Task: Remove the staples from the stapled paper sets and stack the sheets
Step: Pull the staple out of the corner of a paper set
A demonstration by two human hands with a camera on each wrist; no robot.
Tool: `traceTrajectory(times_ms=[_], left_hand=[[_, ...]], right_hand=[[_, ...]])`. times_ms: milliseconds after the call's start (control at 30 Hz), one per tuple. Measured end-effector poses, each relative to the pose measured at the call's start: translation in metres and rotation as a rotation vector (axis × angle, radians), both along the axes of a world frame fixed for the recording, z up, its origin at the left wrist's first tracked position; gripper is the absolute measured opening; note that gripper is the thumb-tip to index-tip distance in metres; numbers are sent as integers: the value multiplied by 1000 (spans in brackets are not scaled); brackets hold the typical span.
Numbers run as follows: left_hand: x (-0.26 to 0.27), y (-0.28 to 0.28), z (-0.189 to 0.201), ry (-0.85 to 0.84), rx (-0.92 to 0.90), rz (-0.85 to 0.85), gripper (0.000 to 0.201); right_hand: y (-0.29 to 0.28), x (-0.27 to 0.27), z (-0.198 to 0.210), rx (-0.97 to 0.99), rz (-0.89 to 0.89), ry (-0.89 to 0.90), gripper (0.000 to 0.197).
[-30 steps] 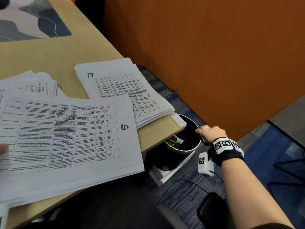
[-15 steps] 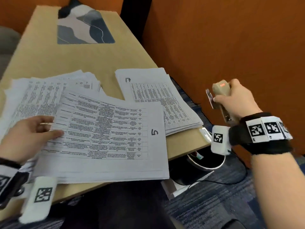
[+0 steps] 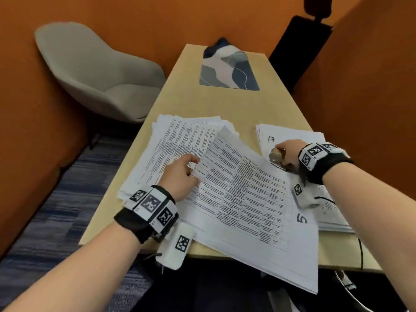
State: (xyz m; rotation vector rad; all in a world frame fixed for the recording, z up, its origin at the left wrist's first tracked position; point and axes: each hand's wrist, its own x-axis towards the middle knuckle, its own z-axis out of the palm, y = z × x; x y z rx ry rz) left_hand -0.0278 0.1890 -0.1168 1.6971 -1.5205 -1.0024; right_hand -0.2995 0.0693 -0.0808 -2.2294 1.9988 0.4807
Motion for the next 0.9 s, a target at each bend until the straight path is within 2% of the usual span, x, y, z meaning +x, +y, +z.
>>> traceTrajectory(times_ms=[100, 200, 267, 300, 400, 433, 500, 567, 633, 767, 900], left_hand=[[0, -1, 0, 8, -7, -6, 37], [0, 0, 1, 26, -18, -21, 41], [0, 1, 3, 25, -30, -32, 45], [1, 2, 4, 33, -37, -40, 48], [5, 5, 6, 65, -33, -56, 61], [6, 6, 6, 76, -35, -63, 66], [6, 6, 5, 113, -45, -84, 72], [4, 6, 7, 133, -61, -110, 74], [1, 6, 8, 122, -72, -161, 74], [0, 6, 7, 72, -20, -247, 61], [1, 7, 9, 109, -28, -229, 51]], right_hand=[[1, 21, 10, 0, -26, -85, 49], [22, 58, 29, -23, 98, -412, 53], [41, 77, 34, -48, 172, -515, 54], [48, 82, 31, -93, 194, -518, 48], [64, 85, 29, -346, 226, -544, 9], [65, 82, 28, -381, 220, -569, 13], [65, 75, 25, -292, 236, -628, 24], [67, 68, 21, -136, 251, -749, 34], [66, 61, 16, -69, 230, -881, 38], [65, 60, 19, 10, 163, -1066, 32], [59, 62, 23, 131, 121, -1122, 20]])
